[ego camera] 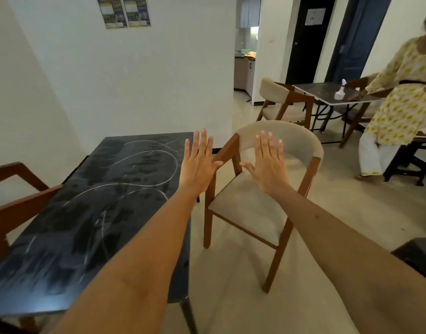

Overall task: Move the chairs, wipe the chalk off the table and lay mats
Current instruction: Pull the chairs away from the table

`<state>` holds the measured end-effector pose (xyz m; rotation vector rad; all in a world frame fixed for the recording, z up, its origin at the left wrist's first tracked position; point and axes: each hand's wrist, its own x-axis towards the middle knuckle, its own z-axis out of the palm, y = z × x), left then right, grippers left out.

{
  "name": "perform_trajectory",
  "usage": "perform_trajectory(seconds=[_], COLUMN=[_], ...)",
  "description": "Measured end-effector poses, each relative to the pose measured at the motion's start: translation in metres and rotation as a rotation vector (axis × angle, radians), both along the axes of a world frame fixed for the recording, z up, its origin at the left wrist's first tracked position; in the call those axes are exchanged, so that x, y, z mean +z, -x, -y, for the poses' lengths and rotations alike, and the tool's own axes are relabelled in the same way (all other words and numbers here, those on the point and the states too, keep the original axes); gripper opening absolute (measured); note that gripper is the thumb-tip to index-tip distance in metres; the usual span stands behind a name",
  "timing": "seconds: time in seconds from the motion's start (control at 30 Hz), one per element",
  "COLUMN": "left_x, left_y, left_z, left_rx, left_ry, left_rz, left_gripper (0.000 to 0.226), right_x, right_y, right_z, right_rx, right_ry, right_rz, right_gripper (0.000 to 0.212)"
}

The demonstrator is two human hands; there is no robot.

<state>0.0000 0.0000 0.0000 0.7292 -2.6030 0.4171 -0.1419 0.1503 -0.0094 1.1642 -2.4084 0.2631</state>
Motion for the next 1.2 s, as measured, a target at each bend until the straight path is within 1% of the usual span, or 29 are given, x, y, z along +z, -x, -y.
perform_trajectory(seconds=[0.1,0.23,0.37,0.53,0.67,0.77,1.0,1.2], left_x=[-0.005,-0.022,-0.033,-0.034,-0.038,-0.052,-0.079,-0.077], left_y=[0.042,0.102,0.137,0.181,0.222,0.256,0.358,0.431], left_z=[-0.014,-0.038,-0.049,-0.052,-0.047,-0.041,-0.023,-0.010], left_rx=[0.008,-0.015,-0.013,-0.031,-0.023,-0.007,0.013,0.013], left_ry=[-0.026,-0.013,-0.048,-0.054,-0.073,-0.099,-0.184,-0.202], left_rz=[-0.026,0.006,0.039,0.029,0.033,0.041,0.066,0.073], left_gripper=[0.076,0.076,0.076,0.077,0.077,0.076,0.076,0.076], right_x=[-0.004,-0.016,-0.026,-0.034,-0.035,-0.041,-0.068,-0.063], right_y=[0.037,0.096,0.134,0.172,0.210,0.246,0.357,0.441], right_z=[-0.014,-0.035,-0.045,-0.041,-0.031,-0.023,-0.007,-0.002], right_rx=[-0.035,-0.042,-0.054,-0.033,-0.024,-0.015,0.014,0.018], right_ry=[-0.033,-0.066,-0.090,-0.090,-0.099,-0.107,-0.159,-0.167], right_rz=[-0.018,-0.018,-0.005,0.015,0.000,0.000,0.016,0.013], right_gripper=[0.084,0.084,0.085,0.085,0.084,0.085,0.084,0.084])
